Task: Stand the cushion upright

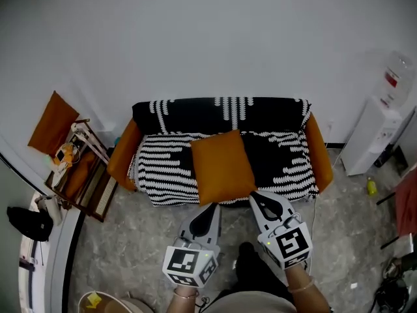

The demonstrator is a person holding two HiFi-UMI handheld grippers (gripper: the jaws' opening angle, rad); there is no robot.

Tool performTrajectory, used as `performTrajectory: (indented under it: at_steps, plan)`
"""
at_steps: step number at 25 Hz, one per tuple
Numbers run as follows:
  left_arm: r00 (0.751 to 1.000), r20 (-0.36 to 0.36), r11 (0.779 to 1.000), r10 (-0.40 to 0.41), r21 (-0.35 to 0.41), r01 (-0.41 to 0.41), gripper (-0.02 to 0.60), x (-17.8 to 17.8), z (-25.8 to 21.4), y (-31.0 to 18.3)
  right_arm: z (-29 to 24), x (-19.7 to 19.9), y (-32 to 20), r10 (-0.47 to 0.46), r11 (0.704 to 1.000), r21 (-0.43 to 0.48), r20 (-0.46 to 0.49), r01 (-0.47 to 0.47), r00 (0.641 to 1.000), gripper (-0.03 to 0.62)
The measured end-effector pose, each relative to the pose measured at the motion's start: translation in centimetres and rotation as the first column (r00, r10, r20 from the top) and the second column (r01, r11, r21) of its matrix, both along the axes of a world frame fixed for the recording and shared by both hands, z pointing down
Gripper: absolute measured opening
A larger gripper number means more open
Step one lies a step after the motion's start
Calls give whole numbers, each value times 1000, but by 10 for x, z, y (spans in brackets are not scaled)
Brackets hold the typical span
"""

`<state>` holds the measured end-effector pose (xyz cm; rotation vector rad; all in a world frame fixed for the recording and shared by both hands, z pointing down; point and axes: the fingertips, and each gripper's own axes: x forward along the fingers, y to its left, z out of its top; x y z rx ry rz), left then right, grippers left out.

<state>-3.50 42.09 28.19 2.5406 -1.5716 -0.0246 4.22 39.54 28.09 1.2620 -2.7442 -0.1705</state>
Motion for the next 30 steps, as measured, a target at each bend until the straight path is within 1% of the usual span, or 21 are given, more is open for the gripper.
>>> performTrajectory:
  at_steps: [2, 4, 8, 12, 18, 21, 24, 26, 30]
  plan:
    - [1000, -4, 1000, 5, -4, -5, 18, 5, 4, -20, 5, 5, -19, 5, 1000, -28, 2, -5, 1000, 8]
    - [1000, -14, 1000, 7, -11, -7, 18, 9, 7, -41, 9, 11, -41, 3, 999, -36, 1, -3, 1000, 8]
    - [999, -33, 1000, -4, -22, 3, 18, 16, 11, -85, 15, 19, -85, -3, 997, -82, -20, 1, 1000, 11]
    - [999, -40, 1000, -20, -23, 20, 18, 17, 17, -131, 18, 21, -133, -36, 997, -70, 8, 37, 999, 9]
    - [998, -37, 998, -54, -30, 53, 20, 18, 26, -193, 32, 24, -195, -81, 994, -70, -8, 80, 997, 11]
    - [998, -32, 998, -61, -28, 60, 20, 19, 39, -219, 45, 28, -223, -100, 993, -71, -14, 99, 995, 11]
    - [996, -42, 997, -75, -38, 74, 29, 14, 54, -241, 62, 30, -248, -106, 988, -116, -29, 102, 994, 11]
    - [995, -47, 995, -83, -54, 80, 53, 9, 67, -253, 75, 30, -262, -111, 984, -144, -35, 104, 993, 11]
    - [995, -45, 992, -89, -95, 84, 67, -6, 101, -275, 105, 25, -287, -119, 977, -184, -54, 108, 991, 11]
